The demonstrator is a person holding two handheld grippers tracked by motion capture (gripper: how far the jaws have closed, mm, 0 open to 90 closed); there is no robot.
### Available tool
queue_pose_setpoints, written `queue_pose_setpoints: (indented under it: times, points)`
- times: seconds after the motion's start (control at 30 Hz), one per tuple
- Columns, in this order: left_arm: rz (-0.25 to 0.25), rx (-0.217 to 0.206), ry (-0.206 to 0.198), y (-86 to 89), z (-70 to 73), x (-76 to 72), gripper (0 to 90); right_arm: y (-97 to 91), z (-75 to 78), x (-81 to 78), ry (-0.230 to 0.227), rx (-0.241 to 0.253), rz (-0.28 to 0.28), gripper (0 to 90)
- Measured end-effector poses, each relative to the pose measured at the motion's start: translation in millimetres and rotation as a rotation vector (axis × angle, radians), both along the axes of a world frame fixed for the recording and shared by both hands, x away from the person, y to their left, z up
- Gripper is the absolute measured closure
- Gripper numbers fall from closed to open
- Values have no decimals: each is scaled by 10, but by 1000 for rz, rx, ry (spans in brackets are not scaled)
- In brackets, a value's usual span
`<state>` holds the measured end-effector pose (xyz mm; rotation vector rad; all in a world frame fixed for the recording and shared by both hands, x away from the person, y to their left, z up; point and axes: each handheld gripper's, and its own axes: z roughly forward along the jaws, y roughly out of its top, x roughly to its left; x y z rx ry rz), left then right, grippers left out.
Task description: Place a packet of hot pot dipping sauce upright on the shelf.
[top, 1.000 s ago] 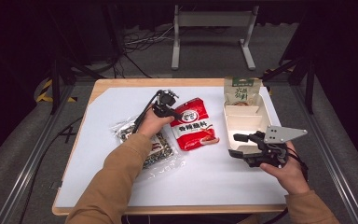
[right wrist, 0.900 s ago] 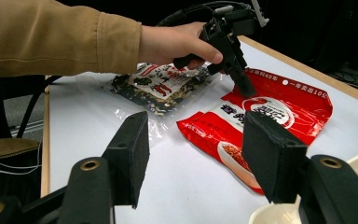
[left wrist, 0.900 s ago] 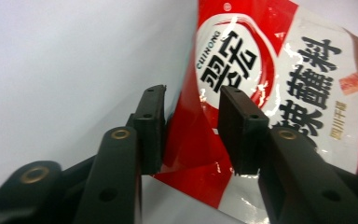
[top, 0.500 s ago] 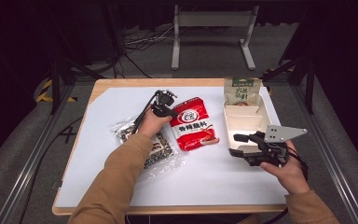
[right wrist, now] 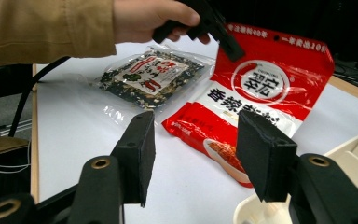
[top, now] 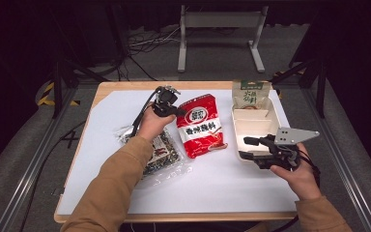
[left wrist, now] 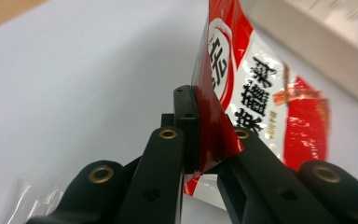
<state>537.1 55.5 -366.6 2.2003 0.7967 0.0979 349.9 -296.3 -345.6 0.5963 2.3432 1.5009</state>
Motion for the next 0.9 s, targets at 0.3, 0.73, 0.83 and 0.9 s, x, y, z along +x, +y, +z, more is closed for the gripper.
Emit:
queue_pose_setpoints:
  times: [0.3,0.73,0.83,0.9]
  points:
    - [-112,-109,-49,48,368,-304,892,-67,80,-13,-16,-5,-46,471]
    - [-254,-133,-180,31,694,-869,893,-127,159,-38,-14,-23,-61,545]
    - [-273,-132,-209,9,750,-965,893,-127,196,-34,-27,-41,-68,536]
    - [-297,-133,-215,4,791,-1024,893,-117,220,-26,-31,-53,-69,523]
